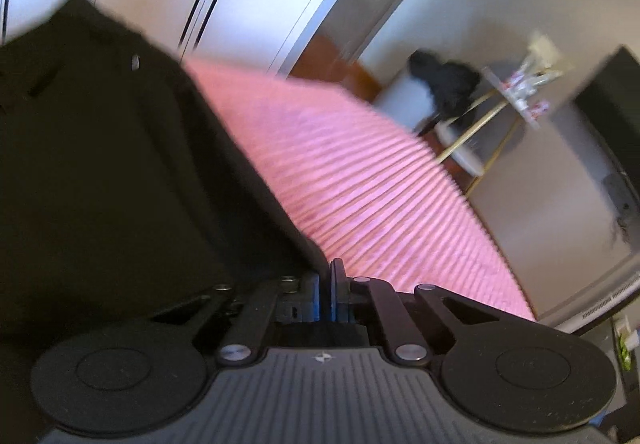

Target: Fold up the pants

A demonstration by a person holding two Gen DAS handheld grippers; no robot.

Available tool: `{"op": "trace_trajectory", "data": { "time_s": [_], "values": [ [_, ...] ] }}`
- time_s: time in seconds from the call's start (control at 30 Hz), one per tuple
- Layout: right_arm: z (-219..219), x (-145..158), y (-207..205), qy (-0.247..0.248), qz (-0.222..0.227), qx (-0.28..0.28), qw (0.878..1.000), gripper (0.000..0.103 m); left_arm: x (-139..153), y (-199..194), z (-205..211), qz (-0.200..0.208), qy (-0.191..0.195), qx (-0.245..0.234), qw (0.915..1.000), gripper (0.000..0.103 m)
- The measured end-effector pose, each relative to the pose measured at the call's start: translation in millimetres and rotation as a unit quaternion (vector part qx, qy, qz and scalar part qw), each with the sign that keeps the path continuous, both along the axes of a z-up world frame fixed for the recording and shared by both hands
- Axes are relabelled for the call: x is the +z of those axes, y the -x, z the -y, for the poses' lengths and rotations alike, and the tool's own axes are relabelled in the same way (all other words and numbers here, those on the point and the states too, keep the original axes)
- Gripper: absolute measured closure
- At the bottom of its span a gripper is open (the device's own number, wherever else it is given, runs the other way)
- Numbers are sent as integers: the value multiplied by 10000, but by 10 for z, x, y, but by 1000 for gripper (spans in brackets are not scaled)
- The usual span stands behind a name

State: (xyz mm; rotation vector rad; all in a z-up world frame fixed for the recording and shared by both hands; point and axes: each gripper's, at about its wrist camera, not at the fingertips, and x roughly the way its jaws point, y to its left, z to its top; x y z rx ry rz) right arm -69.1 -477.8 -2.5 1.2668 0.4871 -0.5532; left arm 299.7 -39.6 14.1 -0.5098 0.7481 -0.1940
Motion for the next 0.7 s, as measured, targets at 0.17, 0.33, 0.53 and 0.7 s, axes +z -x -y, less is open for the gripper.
{"op": "trace_trajectory", "data": {
  "time_s": [0.17, 0.33, 0.53, 0.7],
  "values": [
    [48, -34, 69, 198, 1, -215, 9996, 43, 301, 813, -339, 481, 244, -22, 9985, 98],
    [214, -54, 297, 620, 123, -959, 9934, 93, 338, 1824, -632, 619, 160, 129, 9979, 98],
    [49, 354, 491, 2045, -349, -1260, 9701, 97, -66, 2478, -891, -317, 149, 524, 9980, 93],
    [-48, 440, 737, 2484, -934, -1406, 9539, 97, -134, 2546, -1232, -466, -61, 1273, 9907, 66]
  ]
}}
